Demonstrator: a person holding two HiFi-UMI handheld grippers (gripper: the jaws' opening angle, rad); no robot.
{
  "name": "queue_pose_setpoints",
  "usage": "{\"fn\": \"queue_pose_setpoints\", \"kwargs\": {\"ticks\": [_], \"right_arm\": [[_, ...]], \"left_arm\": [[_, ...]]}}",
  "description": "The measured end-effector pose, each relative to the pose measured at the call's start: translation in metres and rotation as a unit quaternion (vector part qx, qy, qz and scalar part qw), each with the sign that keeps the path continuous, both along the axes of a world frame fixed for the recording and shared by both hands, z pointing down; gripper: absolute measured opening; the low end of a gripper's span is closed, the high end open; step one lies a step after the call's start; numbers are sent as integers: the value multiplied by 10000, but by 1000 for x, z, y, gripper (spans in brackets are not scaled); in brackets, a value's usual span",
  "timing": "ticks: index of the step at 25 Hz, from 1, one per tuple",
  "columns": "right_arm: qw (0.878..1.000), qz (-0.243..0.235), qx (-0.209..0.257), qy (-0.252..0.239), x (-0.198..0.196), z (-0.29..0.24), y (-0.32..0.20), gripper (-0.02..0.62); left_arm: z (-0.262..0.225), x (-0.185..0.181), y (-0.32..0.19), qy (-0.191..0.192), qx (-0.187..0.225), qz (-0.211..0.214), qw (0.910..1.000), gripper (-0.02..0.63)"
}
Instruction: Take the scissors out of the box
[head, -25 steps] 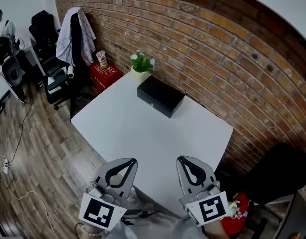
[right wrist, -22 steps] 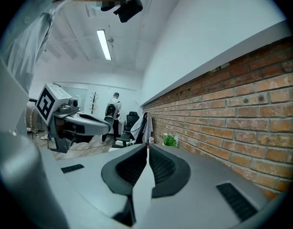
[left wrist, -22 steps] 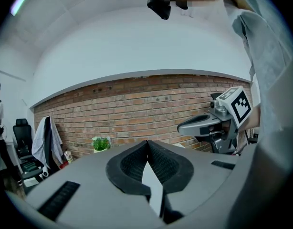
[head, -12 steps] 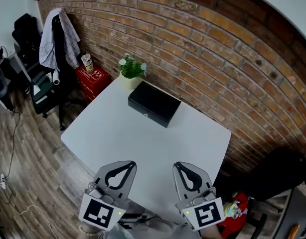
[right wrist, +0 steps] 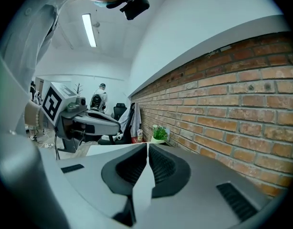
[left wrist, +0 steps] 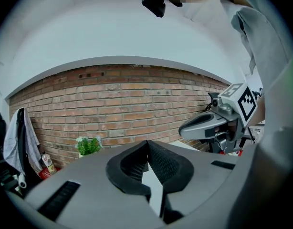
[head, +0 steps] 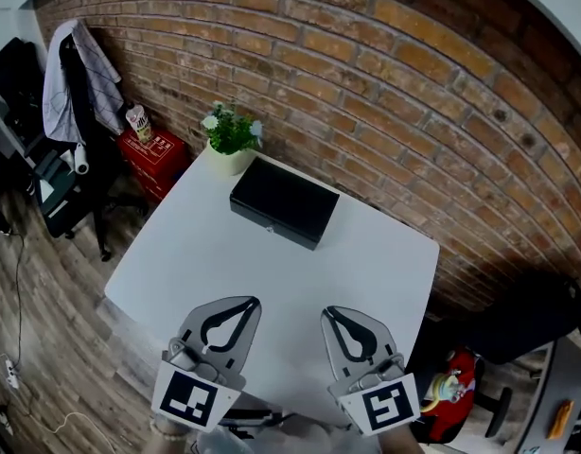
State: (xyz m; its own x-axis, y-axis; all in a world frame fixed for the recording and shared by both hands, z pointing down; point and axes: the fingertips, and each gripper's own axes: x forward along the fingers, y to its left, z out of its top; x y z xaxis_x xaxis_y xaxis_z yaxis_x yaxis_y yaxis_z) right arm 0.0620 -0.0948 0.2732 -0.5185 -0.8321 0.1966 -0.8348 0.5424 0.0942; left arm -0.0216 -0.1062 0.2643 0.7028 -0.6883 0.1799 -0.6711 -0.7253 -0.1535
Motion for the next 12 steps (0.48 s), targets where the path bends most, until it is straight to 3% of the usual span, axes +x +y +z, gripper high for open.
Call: {"fn": "queue_pose_setpoints", "kwargs": {"ticks": [4,12], "right_arm": [[9999,76,-83,25,-8,15,-18,44],[9988,408,-288,-8,-10,41,-54,44]], "left_arm": [[13,-5,-23,216,-190,10,9996,18],[31,2,-74,68,-214,150,9996,18]]}}
